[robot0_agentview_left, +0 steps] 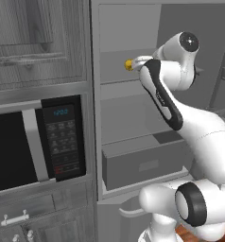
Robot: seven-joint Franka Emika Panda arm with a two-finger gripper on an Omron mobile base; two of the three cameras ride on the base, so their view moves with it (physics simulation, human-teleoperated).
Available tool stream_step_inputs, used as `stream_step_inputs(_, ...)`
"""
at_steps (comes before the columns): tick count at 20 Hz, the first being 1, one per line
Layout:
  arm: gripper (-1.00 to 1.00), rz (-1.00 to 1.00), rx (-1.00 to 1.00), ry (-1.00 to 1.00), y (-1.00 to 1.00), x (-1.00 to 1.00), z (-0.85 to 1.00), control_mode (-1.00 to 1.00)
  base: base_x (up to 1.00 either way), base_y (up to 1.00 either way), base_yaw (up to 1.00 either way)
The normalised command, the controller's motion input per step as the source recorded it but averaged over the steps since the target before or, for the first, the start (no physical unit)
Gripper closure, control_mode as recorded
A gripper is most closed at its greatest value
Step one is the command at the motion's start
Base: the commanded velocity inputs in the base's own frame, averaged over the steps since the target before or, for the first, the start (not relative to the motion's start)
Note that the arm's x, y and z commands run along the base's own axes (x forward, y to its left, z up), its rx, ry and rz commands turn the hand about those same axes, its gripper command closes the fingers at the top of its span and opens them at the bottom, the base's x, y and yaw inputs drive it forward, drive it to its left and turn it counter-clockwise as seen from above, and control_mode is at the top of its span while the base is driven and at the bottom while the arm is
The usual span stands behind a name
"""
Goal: Place the cold items (lemon and lime) from the fridge in one tupperware on the dining counter. Place the warm items (hot dog and kebab skewer) in the stove area in another tupperware.
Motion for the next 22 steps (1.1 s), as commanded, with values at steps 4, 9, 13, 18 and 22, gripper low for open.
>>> stream_step_inputs(4,-1.00,0.00,0.01,0.00,0.00,0.74,-0.22,-1.00,0.00,0.00,0.00)
stream_step_inputs(9,-1.00,0.00,0.03,0.01,0.00,0.84,-0.32,-1.00,0.00,0.00,0.00)
stream_step_inputs(13,-1.00,0.00,0.05,0.00,0.00,0.73,-0.03,-1.00,0.00,0.00,0.00)
stream_step_inputs(18,-1.00,0.00,0.01,0.00,0.00,0.74,-0.14,-1.00,0.00,0.00,0.00)
stream_step_inputs(22,-1.00,0.00,0.00,0.03,0.00,0.74,-0.28,-1.00,0.00,0.00,0.00)
